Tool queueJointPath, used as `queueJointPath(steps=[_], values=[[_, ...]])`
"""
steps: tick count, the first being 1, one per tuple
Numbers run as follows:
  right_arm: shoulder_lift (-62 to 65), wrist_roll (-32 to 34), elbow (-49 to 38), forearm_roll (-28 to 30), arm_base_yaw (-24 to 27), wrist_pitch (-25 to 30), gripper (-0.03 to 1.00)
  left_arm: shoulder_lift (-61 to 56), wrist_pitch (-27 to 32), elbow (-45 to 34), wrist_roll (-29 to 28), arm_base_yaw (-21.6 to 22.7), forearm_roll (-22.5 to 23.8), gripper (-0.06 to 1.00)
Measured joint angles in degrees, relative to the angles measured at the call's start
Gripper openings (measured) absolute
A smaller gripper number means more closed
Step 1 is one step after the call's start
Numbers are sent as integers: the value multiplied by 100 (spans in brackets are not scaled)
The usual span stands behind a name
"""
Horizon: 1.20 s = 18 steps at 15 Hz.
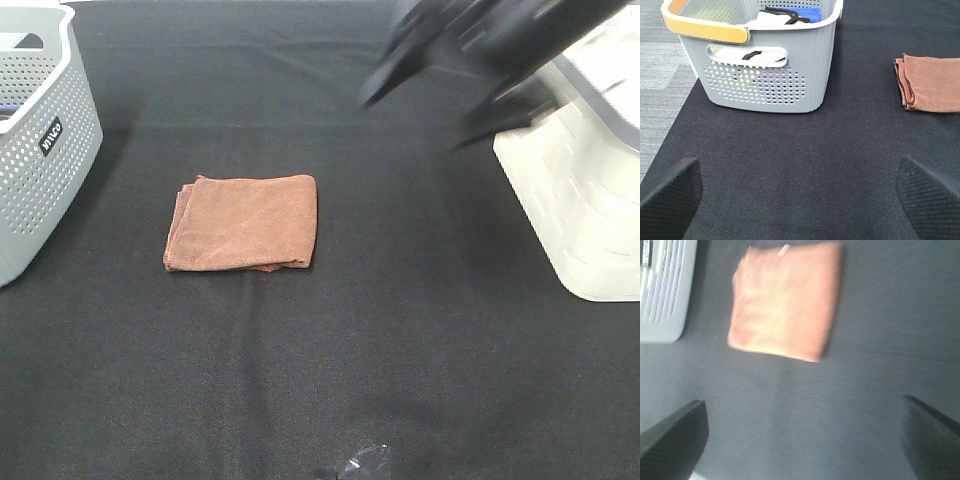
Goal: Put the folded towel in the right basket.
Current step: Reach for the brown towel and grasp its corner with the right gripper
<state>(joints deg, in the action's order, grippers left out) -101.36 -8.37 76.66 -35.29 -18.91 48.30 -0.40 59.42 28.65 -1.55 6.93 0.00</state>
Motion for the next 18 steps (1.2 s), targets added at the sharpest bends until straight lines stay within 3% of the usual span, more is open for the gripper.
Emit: queueJointPath(steps=[2, 8, 10, 18], values=[[-1094, -636, 453, -842, -40, -115, 97, 0, 0, 0, 0, 0, 0, 98], [-2716, -808, 1730, -1295, -40, -115, 95, 0, 0, 0, 0, 0, 0, 98], [-3094, -825, 1851, -1558, -40, -115, 95, 0, 0, 0, 0, 0, 0, 98], [-3581, -825, 1891, -1690, -40, -206, 93, 0, 0, 0, 0, 0, 0, 98]])
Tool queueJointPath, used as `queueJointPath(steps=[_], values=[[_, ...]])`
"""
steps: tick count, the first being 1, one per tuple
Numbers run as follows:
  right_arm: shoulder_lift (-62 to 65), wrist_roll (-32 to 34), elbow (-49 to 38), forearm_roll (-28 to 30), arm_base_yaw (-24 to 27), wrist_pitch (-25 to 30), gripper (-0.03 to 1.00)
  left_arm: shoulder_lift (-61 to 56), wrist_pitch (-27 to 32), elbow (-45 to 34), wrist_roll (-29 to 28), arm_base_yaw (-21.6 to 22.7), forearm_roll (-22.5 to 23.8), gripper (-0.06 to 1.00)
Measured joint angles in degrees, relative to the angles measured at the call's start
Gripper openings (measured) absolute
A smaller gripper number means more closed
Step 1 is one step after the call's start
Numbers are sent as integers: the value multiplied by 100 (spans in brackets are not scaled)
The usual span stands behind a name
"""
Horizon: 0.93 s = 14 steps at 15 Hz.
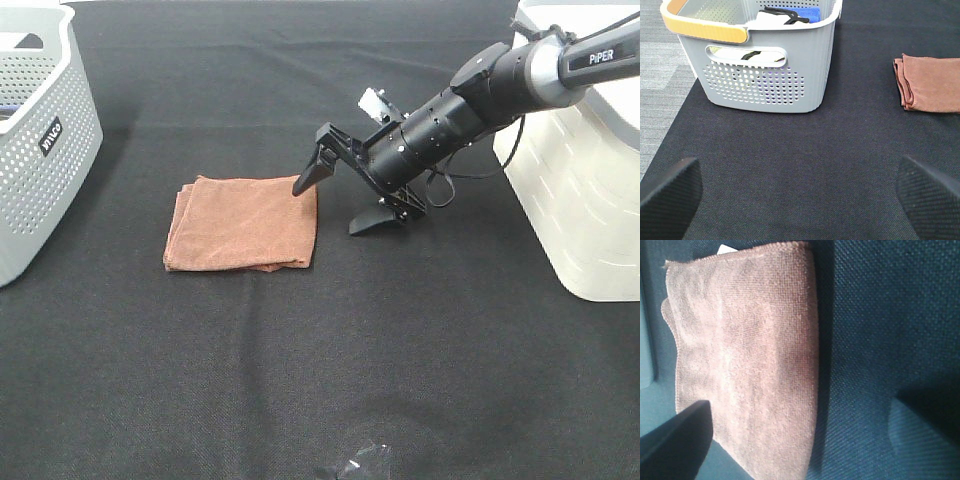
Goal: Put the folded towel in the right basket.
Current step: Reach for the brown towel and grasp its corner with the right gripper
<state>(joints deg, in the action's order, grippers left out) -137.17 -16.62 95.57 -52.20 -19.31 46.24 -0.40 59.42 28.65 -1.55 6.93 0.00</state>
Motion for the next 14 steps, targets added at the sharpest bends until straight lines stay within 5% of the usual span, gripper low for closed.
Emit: queueJointPath(steps=[6, 8, 9, 14], values=[[-435, -23, 183, -751, -630, -286, 83, 0, 0, 0, 0, 0, -29, 98], [-493, -29, 201, -854, -900, -544, 65, 0, 0, 0, 0, 0, -40, 98], [-493, -29, 201, -854, -900, -544, 65, 0, 0, 0, 0, 0, -40, 98], [-670, -29, 556, -584, -1134, -670, 19, 0, 0, 0, 0, 0, -40, 98]])
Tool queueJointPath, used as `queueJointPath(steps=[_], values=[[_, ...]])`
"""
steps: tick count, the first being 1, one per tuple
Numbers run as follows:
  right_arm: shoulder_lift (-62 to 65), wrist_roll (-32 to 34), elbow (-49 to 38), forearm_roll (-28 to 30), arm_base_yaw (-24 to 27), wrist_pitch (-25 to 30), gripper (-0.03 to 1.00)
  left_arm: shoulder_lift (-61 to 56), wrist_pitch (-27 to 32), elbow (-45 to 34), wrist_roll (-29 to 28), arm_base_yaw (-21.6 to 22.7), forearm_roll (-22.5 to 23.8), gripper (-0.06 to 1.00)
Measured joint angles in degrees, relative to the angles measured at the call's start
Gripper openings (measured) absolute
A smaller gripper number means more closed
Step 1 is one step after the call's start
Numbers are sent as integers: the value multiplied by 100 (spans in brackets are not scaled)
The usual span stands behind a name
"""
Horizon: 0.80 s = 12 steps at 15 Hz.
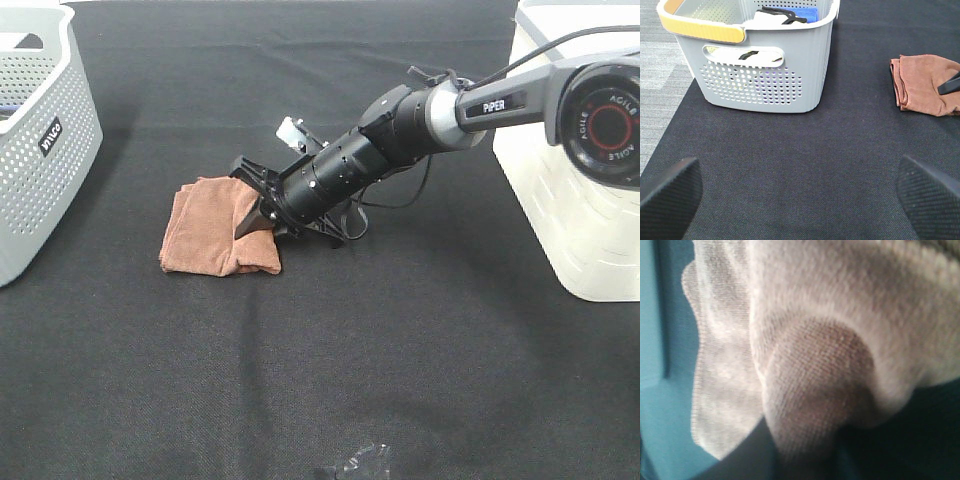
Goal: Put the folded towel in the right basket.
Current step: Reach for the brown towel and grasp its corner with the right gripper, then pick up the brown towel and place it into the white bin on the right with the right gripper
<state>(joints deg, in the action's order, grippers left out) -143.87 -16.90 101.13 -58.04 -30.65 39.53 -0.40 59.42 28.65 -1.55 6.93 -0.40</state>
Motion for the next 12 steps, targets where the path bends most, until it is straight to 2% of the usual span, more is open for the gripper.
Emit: queueJointPath(steps=[2, 4, 5, 9, 10, 12], values=[[0, 0, 223, 327, -17, 103, 20, 0, 0, 0, 0, 0, 0, 98], [115, 0, 516, 625, -17, 447, 20, 0, 0, 0, 0, 0, 0, 98], [223, 0, 728, 739, -6, 739, 20, 0, 0, 0, 0, 0, 0, 98], [980, 195, 1914, 1066, 350, 2504, 20, 0, 0, 0, 0, 0, -34, 98], [1106, 258, 2120, 1157, 453, 2756, 20, 0, 0, 0, 0, 0, -46, 98], [1249, 372, 2378, 1220, 602, 2916, 20, 0, 0, 0, 0, 0, -46, 98]])
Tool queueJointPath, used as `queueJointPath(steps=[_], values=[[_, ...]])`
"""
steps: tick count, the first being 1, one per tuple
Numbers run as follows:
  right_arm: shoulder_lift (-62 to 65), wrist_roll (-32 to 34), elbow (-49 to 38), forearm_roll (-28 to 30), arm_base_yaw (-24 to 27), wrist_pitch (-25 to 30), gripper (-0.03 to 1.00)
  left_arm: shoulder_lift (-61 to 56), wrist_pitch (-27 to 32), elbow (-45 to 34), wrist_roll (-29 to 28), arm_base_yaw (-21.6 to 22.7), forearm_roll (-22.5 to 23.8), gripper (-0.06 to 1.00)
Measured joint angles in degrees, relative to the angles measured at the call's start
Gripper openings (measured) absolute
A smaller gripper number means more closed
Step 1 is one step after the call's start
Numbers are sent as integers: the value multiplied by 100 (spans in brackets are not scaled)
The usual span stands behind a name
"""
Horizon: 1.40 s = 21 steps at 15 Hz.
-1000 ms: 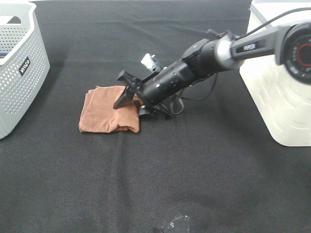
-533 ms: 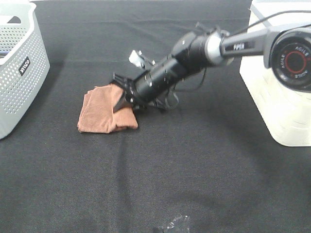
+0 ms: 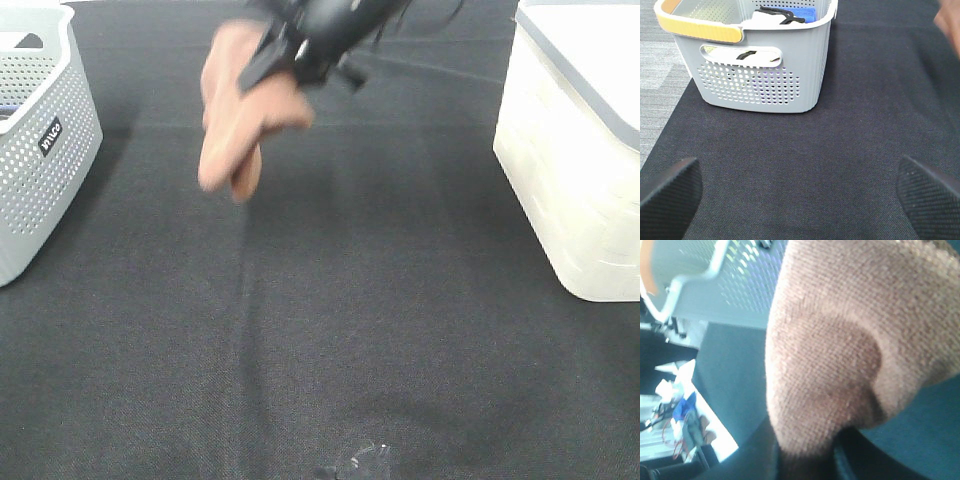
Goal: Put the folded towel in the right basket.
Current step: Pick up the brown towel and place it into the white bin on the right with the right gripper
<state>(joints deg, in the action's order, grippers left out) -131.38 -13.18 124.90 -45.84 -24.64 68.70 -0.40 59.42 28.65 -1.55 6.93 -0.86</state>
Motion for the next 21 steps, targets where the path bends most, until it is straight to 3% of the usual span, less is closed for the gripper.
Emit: queueJointPath(steps=[4, 6, 8, 9, 10, 13, 17, 18, 20, 21], values=[[917, 407, 602, 97, 1203, 80, 20, 0, 0, 0, 0, 0, -6, 98], [1450, 453, 636, 539, 1982, 86, 20, 0, 0, 0, 0, 0, -6, 98], [1822, 722, 619, 1759, 2595, 92, 20, 0, 0, 0, 0, 0, -6, 98], [2074, 940, 321, 2905, 3037, 86, 20, 0, 0, 0, 0, 0, -6, 98], [2183, 991, 69, 3438, 3249, 97, 20, 0, 0, 0, 0, 0, -6, 98], [2189, 1014, -670, 4286, 3472, 155, 20, 0, 0, 0, 0, 0, -6, 98], [1748, 1123, -934, 4509, 3466, 166, 20, 0, 0, 0, 0, 0, -6, 98], [1650, 1123, -940, 4515, 3466, 160, 29, 0, 0, 0, 0, 0, -6, 98], [1576, 1129, -940, 4515, 3466, 160, 70, 0, 0, 0, 0, 0, -6, 98], [1576, 1129, -940, 4515, 3466, 160, 85, 0, 0, 0, 0, 0, -6, 98]])
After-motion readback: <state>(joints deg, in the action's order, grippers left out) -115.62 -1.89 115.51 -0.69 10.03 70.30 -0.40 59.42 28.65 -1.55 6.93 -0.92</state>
